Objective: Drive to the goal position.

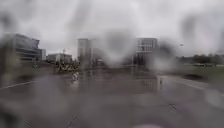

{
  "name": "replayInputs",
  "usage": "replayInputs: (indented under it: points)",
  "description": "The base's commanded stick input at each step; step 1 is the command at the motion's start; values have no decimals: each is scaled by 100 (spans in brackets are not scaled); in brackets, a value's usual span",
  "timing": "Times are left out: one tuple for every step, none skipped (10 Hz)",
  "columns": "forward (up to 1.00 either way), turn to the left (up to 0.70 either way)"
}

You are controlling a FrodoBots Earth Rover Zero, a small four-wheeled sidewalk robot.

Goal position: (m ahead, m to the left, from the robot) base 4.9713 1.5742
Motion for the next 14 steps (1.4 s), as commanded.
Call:
replayInputs:
  points:
    - [7,0]
    - [7,0]
    - [7,0]
    - [7,0]
    - [7,0]
    - [7,0]
    - [7,0]
    - [7,0]
    - [7,0]
    - [7,0]
    - [7,0]
    - [7,0]
    - [7,0]
    - [7,0]
